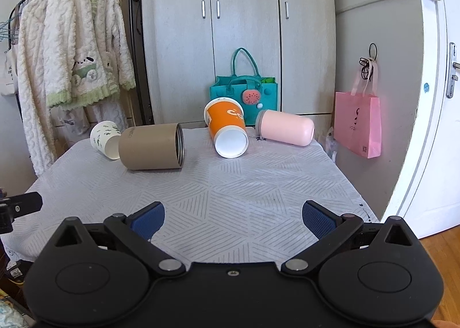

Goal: Flip cup upright

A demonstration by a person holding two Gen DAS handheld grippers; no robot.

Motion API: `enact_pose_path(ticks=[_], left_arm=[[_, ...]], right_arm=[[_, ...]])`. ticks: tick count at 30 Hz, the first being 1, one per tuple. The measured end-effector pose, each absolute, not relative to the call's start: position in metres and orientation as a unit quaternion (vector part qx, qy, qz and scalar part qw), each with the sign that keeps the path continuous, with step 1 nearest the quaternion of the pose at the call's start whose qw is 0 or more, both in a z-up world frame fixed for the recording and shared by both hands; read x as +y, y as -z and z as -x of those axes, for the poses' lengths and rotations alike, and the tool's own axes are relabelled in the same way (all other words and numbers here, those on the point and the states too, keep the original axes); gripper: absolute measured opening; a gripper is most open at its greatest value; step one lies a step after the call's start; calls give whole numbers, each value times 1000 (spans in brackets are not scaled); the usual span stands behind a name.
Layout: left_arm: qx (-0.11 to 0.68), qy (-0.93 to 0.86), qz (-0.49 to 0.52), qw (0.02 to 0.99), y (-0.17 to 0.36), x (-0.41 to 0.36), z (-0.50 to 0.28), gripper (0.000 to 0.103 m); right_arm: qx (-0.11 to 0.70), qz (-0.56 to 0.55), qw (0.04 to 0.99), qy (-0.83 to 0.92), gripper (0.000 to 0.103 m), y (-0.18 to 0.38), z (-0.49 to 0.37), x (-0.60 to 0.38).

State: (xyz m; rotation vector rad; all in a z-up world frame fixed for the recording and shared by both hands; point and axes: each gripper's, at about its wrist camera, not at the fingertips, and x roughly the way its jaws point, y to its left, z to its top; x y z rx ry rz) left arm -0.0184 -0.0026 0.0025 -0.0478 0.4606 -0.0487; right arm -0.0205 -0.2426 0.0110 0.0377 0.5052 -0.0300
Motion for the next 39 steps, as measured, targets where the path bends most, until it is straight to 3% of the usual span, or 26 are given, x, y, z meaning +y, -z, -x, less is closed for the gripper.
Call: enact_pose_path(ticks=[39], left_arm=[[236,31,49,970,2,1,17,103]], right_arm=[[253,-13,967,20,103,-9,23,-240]])
